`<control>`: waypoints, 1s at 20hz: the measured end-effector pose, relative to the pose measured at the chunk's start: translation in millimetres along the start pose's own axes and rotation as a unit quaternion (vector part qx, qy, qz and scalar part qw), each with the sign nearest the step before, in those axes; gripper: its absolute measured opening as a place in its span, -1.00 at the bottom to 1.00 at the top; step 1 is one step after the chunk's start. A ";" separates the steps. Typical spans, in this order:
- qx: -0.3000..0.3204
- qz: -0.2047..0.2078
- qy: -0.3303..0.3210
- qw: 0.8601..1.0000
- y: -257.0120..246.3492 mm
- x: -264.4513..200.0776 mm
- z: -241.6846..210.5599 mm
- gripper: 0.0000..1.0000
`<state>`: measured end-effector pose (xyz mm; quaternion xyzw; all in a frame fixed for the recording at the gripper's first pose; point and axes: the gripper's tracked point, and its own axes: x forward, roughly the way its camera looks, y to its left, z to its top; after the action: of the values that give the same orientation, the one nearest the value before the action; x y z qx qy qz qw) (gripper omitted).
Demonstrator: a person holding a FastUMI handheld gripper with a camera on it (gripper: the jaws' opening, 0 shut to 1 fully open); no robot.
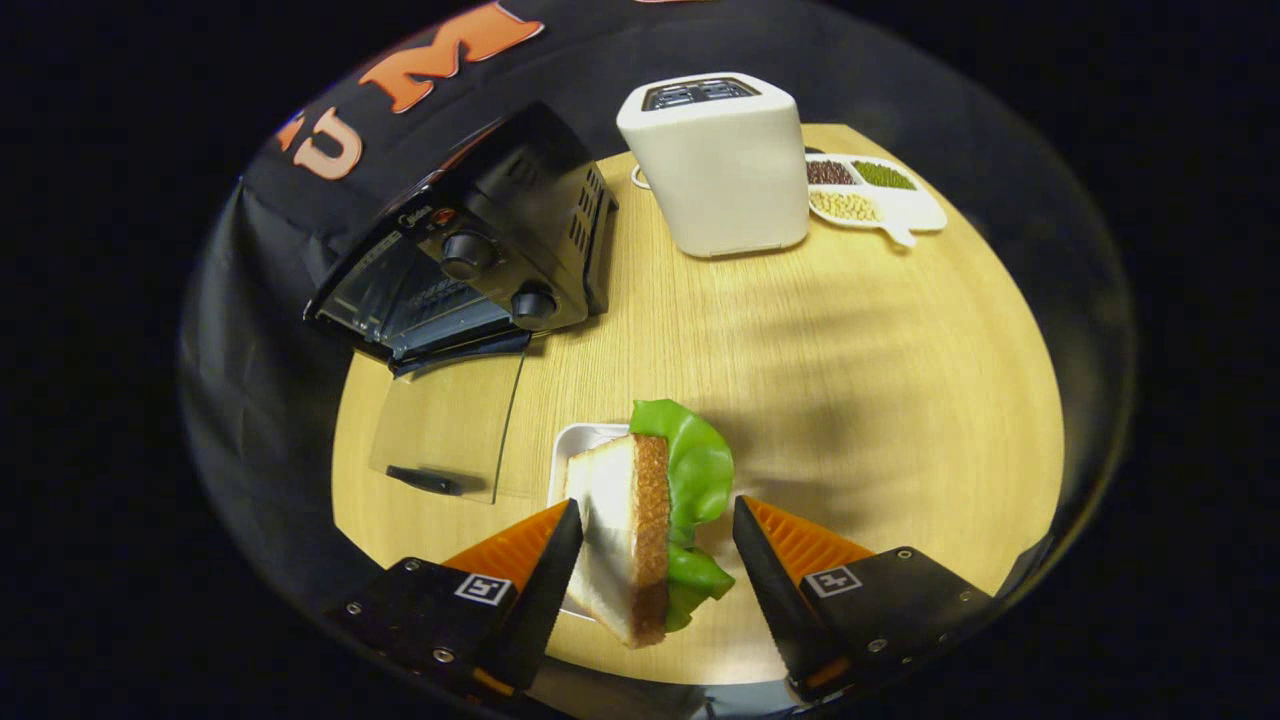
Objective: Open the toaster oven, put the food inside, and close the toaster oven door.
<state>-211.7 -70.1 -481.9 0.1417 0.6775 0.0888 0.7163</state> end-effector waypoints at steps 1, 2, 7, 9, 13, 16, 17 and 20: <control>0.015 0.011 0.003 1.000 2.3 1.0 -0.4 0.70; 0.035 0.023 0.010 0.999 4.0 1.6 -2.9 0.59; 0.091 0.055 -0.005 0.994 23.7 -3.6 3.9 -0.11; 0.104 0.055 -0.019 0.993 27.1 -13.4 8.4 -0.27; 0.119 0.070 -0.060 0.989 51.0 -41.0 25.4 -0.29; 0.121 0.100 -0.086 0.984 83.9 -55.7 40.4 -0.29; 0.118 0.107 -0.093 0.983 94.4 -57.8 45.7 -0.29; 0.110 0.125 -0.106 0.980 124.6 -57.7 56.0 -0.29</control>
<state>-151.7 24.5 -384.8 0.3117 0.5805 0.0869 0.7472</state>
